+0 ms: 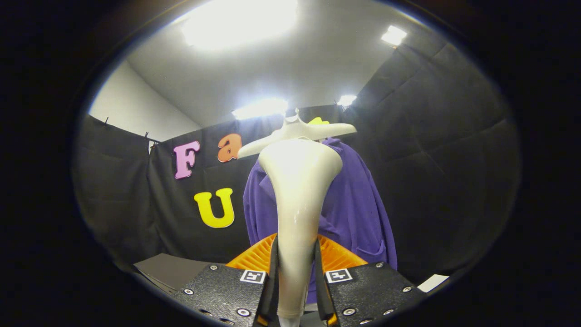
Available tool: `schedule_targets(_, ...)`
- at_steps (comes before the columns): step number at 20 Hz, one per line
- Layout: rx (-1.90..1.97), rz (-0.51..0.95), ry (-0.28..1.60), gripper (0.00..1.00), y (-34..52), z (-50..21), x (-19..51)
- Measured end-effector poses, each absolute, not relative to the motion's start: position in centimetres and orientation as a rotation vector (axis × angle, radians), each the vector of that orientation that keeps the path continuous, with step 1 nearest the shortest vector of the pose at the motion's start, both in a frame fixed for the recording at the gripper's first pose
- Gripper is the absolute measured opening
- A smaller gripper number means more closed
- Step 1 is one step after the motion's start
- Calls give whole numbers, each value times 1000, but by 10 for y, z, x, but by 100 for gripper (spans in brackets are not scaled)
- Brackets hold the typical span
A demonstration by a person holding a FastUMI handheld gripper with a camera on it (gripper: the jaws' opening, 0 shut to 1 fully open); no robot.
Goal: Iron the clothes twice with a garment steamer, once on the left side and once on the right side.
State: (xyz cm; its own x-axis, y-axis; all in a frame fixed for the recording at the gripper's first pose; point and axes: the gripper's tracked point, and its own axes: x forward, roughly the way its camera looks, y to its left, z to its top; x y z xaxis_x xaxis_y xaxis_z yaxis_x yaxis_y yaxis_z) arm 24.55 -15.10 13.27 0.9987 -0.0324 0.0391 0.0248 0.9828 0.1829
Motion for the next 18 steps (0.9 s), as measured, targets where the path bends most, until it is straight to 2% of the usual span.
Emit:
schedule_targets(9, 249, -128, -129, 34, -203, 150, 318)
schedule_targets(18, 282, -209, -49, 34, -248, 96, 375)
